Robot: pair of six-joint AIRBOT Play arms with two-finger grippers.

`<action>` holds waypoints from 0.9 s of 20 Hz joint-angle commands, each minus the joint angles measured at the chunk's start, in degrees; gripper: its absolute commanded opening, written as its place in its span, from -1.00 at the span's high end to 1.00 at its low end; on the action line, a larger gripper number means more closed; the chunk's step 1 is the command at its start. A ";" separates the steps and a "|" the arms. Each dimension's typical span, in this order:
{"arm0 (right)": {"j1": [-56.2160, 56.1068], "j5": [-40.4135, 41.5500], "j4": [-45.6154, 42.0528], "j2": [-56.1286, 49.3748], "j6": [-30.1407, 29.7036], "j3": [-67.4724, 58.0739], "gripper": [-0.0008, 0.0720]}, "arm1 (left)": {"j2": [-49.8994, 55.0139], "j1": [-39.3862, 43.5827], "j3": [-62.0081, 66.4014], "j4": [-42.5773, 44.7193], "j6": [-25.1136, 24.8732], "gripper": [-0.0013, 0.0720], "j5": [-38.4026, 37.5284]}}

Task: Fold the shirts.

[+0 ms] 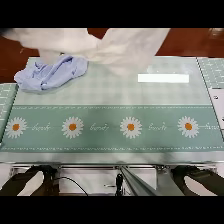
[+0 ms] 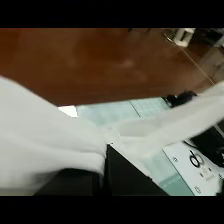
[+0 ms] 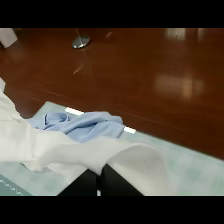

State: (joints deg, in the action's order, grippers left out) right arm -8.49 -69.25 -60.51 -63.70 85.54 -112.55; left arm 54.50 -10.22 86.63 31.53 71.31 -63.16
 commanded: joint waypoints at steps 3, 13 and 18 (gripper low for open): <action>0.46 -9.55 -9.92 15.98 0.04 -5.57 0.91 | -9.40 -5.44 9.42 13.31 4.00 0.89 -0.55; 0.48 -16.22 -12.94 31.87 7.50 17.33 0.91 | -25.42 -7.39 -3.76 30.67 15.56 0.89 -19.50; 0.48 -3.85 -13.07 31.56 7.50 42.73 0.91 | -25.18 -2.71 -31.54 26.64 15.30 0.89 -25.59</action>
State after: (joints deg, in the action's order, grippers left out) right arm -8.05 -81.14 -73.63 -32.53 92.64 -82.46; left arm 29.65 -15.18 69.10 59.77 86.39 -85.17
